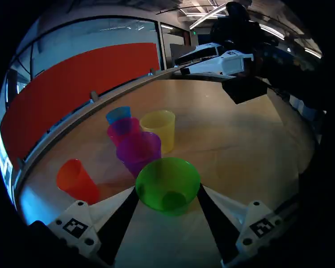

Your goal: Pour water

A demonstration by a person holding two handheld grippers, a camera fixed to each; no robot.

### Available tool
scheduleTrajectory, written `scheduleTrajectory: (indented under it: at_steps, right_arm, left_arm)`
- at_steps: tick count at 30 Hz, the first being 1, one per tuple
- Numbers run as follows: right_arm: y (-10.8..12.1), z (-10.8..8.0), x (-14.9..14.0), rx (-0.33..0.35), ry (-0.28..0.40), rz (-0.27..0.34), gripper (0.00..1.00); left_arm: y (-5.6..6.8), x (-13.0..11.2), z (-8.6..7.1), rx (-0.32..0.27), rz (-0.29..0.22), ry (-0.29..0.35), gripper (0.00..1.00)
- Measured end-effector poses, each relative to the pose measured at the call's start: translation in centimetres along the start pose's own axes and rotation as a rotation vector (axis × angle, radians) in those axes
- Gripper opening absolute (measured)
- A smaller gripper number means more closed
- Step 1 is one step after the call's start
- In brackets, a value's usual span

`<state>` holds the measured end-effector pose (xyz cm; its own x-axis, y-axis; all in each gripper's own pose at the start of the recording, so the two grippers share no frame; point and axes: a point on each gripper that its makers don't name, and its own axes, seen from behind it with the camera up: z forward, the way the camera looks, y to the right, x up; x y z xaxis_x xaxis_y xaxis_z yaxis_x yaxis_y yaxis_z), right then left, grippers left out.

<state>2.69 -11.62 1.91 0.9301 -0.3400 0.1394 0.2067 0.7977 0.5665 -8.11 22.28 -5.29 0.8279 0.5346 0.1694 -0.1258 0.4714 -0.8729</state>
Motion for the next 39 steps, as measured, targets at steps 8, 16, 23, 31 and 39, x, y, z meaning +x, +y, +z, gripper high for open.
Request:
scheduleTrajectory:
  at_steps: [8,16,23,31,39]
  right_arm:
    - [0.2,-0.1,0.0,-0.006,0.0,-0.002,1.0]
    - [0.2,-0.1,-0.1,-0.009,0.001,0.002,1.0]
    - [0.1,0.0,-0.2,-0.01,0.001,0.002,1.0]
    - [0.1,0.2,-0.3,-0.008,-0.002,0.001,1.0]
    - [-0.1,0.7,-0.2,0.003,-0.006,-0.003,1.0]
  left_arm:
    - [0.0,0.1,0.1,-0.003,-0.017,0.005,0.91]
    - [-0.2,0.2,0.1,-0.008,-0.049,0.004,0.87]
    - [-0.2,0.2,0.0,-0.002,-0.038,0.015,0.86]
    - [-0.4,1.1,-0.8,0.01,-0.057,0.047,0.86]
    - [-0.6,1.3,-2.0,0.027,-0.07,0.063,0.86]
